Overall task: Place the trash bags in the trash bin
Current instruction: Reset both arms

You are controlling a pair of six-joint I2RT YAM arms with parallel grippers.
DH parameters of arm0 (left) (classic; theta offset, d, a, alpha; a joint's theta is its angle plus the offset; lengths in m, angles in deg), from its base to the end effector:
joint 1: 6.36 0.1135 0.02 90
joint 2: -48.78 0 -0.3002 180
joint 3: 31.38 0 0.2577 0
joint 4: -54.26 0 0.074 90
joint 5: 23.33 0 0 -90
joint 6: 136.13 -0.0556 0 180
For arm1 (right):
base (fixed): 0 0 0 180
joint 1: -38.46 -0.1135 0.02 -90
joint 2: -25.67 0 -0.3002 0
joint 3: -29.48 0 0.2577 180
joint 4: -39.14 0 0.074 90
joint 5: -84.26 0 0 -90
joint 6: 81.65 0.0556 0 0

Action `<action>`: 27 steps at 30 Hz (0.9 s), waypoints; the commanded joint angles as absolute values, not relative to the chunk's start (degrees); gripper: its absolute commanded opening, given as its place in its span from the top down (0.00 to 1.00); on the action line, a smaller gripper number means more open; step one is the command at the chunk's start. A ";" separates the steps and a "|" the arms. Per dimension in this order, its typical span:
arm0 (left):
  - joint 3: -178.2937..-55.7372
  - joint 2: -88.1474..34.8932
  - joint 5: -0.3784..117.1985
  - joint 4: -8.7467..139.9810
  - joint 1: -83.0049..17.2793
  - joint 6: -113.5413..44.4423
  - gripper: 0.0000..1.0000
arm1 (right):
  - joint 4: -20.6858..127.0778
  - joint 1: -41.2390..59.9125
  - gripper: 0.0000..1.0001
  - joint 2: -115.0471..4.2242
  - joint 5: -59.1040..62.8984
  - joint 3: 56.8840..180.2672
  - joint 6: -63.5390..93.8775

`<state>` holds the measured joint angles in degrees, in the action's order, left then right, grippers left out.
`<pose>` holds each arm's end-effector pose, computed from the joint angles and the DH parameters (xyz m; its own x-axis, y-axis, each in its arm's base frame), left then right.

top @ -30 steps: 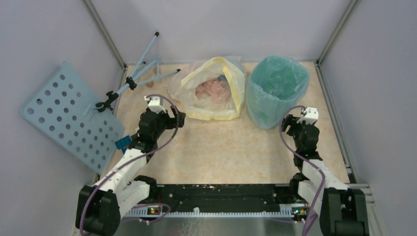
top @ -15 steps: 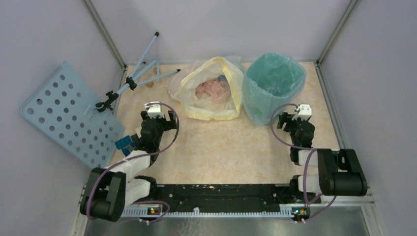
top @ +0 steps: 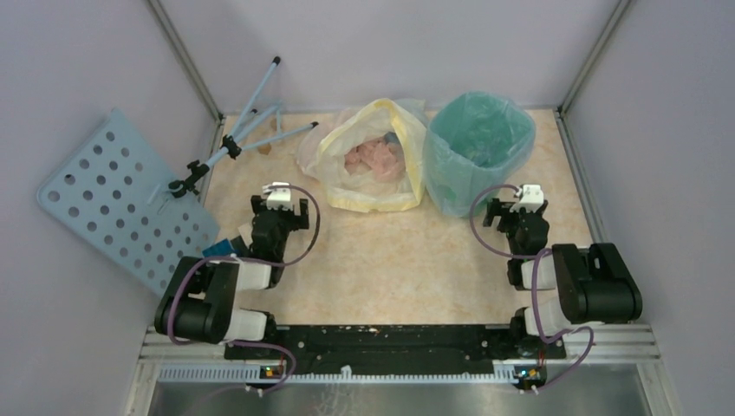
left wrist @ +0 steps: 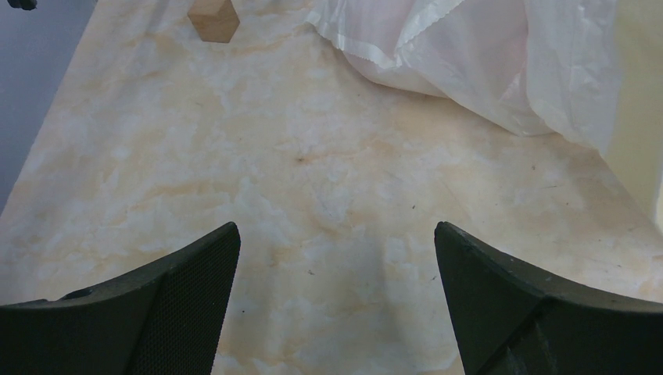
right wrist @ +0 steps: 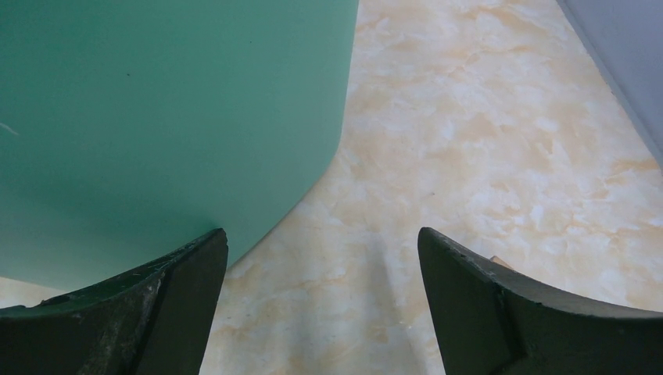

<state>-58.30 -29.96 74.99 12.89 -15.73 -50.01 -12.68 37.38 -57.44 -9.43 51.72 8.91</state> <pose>0.2456 -0.0324 0.1820 -0.1771 0.0971 -0.9794 0.0328 0.9952 0.0927 0.2373 0.0009 0.1661 -0.1568 0.0068 -0.9876 0.0463 0.9989 -0.0005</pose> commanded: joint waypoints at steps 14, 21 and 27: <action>-59.73 -41.13 75.02 -1.19 -12.69 -50.62 0.01 | -17.06 36.79 0.08 -57.83 -9.79 53.58 8.67; -60.05 -41.22 74.67 -0.73 -12.52 -50.64 0.01 | -17.12 36.79 0.08 -57.83 -9.79 53.58 8.64; -60.06 -41.22 74.58 -0.66 -12.52 -50.68 0.01 | -17.12 36.79 0.07 -57.83 -9.76 53.58 8.69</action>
<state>-58.85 -41.11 75.08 1.35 -12.82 -51.58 -12.94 37.36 -57.44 -9.78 51.74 8.89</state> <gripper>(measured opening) 0.987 0.924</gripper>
